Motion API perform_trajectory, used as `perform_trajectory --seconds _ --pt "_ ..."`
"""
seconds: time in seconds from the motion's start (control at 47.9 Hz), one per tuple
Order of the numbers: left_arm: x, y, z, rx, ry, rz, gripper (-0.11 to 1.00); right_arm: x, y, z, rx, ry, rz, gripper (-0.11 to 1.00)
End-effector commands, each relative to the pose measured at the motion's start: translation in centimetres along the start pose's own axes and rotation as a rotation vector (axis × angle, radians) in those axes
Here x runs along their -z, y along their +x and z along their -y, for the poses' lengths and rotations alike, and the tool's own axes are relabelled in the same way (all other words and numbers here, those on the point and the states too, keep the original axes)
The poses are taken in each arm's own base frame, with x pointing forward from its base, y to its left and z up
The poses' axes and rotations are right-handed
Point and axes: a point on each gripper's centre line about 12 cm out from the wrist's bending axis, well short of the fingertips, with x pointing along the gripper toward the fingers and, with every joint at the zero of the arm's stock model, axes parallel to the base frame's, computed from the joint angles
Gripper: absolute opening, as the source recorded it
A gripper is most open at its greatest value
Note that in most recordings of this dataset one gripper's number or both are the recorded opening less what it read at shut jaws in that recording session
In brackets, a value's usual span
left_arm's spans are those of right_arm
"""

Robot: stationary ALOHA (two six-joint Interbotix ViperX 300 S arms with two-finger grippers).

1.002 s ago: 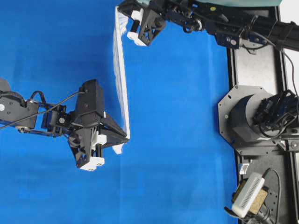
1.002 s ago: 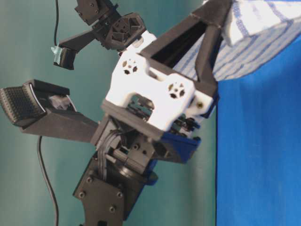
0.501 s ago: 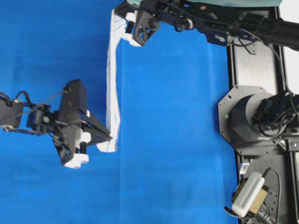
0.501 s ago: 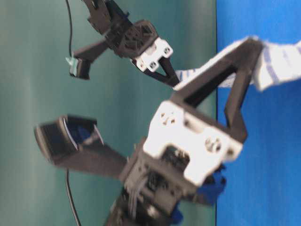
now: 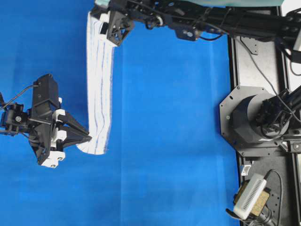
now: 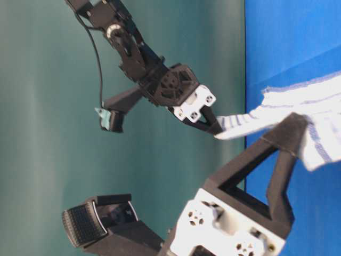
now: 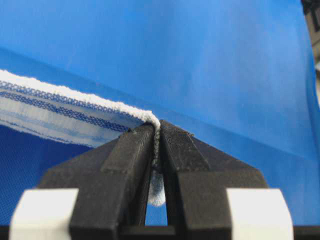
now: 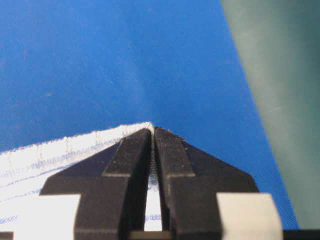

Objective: Fold the blue towel.
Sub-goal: 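Lay the strip down vertically on the table and open both grippers, then withdraw both grippers away from the towel strip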

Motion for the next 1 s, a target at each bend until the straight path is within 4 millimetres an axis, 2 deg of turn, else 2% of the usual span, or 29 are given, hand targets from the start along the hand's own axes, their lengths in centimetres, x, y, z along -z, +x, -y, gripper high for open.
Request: perform_trajectory --seconds 0.0,0.104,0.188,0.251,0.334,0.376,0.522,0.606,0.793,0.981 --pt "-0.1 -0.2 1.6 0.044 0.015 0.011 0.03 -1.6 -0.3 0.6 0.011 0.001 0.033 0.14" --pt "0.1 0.0 1.4 0.037 0.014 0.006 0.04 -1.2 0.2 0.5 0.007 0.004 0.021 0.14" --pt "0.2 0.1 1.3 0.033 0.011 0.003 0.09 -0.9 0.5 0.2 0.002 0.002 0.015 0.14" --pt "0.1 0.0 1.2 0.033 0.009 0.005 0.16 -0.8 0.7 -0.1 -0.002 -0.001 0.011 0.15" --pt "0.2 0.0 1.2 0.03 -0.008 0.002 0.32 -0.9 0.8 -0.3 -0.004 -0.005 0.016 0.18" --pt "0.2 -0.1 1.2 0.029 -0.017 -0.001 0.39 -1.0 0.8 -0.3 -0.004 -0.011 0.02 0.27" --pt "0.8 -1.0 0.8 -0.001 -0.044 -0.06 0.6 -1.1 0.8 -0.4 -0.003 -0.016 0.028 0.72" --pt "0.8 -2.0 0.8 -0.018 -0.061 -0.093 0.64 -1.0 0.8 -0.5 -0.005 -0.026 0.023 0.91" --pt "0.2 -5.0 1.0 -0.018 -0.05 -0.109 0.64 -1.2 -0.3 -0.5 -0.007 -0.034 0.021 0.86" --pt "-1.1 -7.7 0.9 -0.008 -0.021 -0.069 0.64 -1.5 -3.4 -0.5 -0.006 -0.033 0.044 0.86"
